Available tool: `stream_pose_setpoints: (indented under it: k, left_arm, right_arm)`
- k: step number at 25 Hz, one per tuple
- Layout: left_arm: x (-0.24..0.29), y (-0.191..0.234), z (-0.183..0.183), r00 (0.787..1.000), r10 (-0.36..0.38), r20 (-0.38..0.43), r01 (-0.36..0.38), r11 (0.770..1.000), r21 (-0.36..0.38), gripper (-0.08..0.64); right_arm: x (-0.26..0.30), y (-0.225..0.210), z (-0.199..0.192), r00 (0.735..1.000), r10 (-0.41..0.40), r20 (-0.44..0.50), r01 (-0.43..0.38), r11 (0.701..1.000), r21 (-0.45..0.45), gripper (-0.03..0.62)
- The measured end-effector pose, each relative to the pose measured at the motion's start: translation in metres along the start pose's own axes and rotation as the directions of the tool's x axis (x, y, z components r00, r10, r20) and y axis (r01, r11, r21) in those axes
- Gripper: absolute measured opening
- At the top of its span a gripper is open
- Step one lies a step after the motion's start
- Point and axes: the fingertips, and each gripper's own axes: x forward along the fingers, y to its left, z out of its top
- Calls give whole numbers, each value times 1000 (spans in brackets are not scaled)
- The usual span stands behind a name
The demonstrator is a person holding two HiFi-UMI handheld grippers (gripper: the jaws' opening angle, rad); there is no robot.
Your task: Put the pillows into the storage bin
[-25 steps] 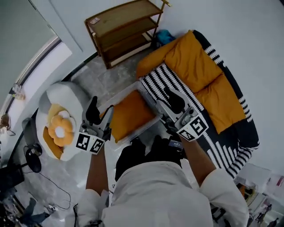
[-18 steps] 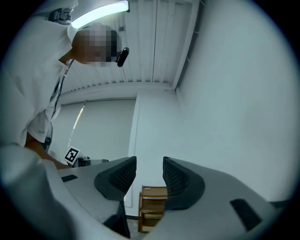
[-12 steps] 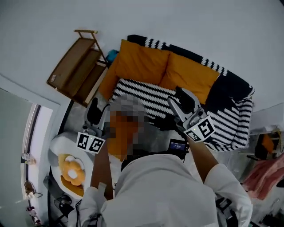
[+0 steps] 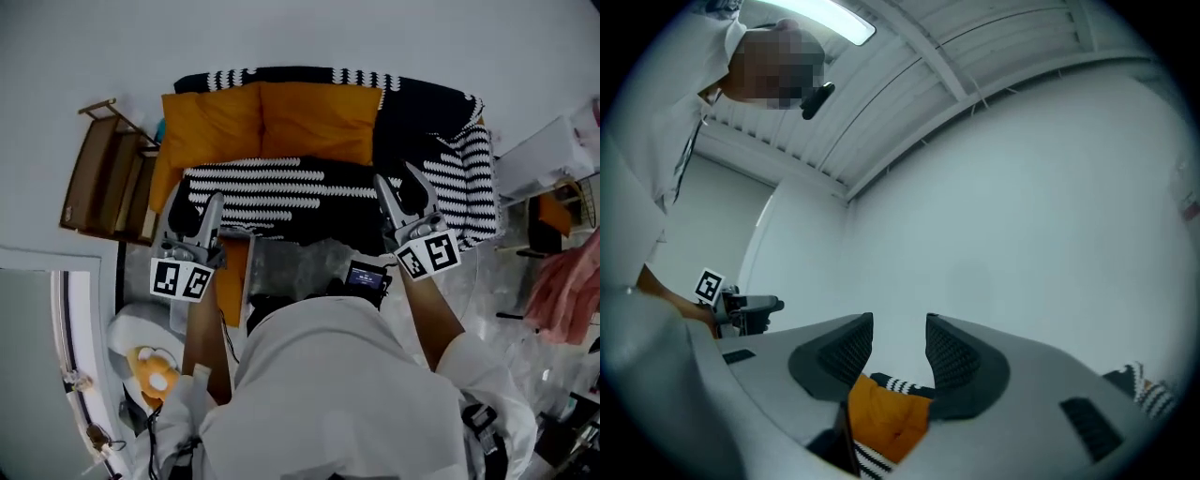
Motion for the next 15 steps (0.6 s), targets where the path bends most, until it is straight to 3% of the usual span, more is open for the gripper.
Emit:
stream_pose_setpoints:
  k: [3, 9, 15]
  left_arm:
    - [26, -27, -10, 1000, -2, -31, 3, 999, 41, 282]
    - [46, -62, -26, 999, -31, -44, 31, 1000, -5, 284]
    - [57, -63, -44, 997, -46, -64, 44, 998, -33, 284]
  right_arm:
    - [-31, -41, 1, 996, -84, -3, 84, 996, -1, 193]
    - [-82, -83, -8, 986, -164, -4, 164, 986, 40, 192]
    - [-99, -97, -25, 978, -208, -24, 209, 975, 75, 192]
